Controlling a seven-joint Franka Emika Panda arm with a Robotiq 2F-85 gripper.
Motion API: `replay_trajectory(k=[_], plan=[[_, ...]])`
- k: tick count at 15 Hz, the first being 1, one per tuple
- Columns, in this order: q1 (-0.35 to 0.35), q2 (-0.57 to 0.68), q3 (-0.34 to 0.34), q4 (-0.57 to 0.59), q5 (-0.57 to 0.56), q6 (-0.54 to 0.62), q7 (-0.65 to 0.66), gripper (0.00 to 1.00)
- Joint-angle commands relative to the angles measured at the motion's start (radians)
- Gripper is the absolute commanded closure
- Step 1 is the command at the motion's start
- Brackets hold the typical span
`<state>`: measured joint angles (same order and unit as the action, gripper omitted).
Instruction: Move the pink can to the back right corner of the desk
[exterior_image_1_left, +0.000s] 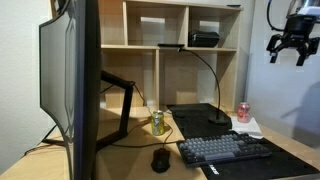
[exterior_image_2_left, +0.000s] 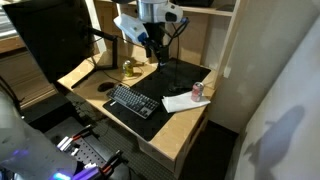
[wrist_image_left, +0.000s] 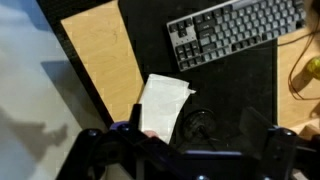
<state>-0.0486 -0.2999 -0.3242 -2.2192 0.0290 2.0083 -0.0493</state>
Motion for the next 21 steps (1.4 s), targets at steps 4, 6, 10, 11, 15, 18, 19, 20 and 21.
replay_trajectory(k=[4, 6, 10, 11, 15, 18, 19, 20, 21], plan=[[-0.066, 0.247, 0.034, 0.225, 0.189, -0.016, 0.080, 0.00], [-0.089, 0.317, 0.032, 0.310, 0.224, -0.070, 0.087, 0.00], [-0.110, 0.475, 0.037, 0.427, 0.295, -0.082, 0.219, 0.00], [-0.120, 0.518, 0.040, 0.453, 0.321, -0.077, 0.255, 0.00], [-0.171, 0.723, 0.056, 0.601, 0.437, 0.011, 0.402, 0.00], [-0.206, 0.837, 0.067, 0.709, 0.469, 0.018, 0.556, 0.00], [-0.193, 0.771, 0.073, 0.616, 0.424, 0.043, 0.487, 0.00], [-0.202, 0.805, 0.076, 0.650, 0.431, 0.043, 0.521, 0.00], [-0.208, 0.827, 0.078, 0.674, 0.433, 0.043, 0.539, 0.00]])
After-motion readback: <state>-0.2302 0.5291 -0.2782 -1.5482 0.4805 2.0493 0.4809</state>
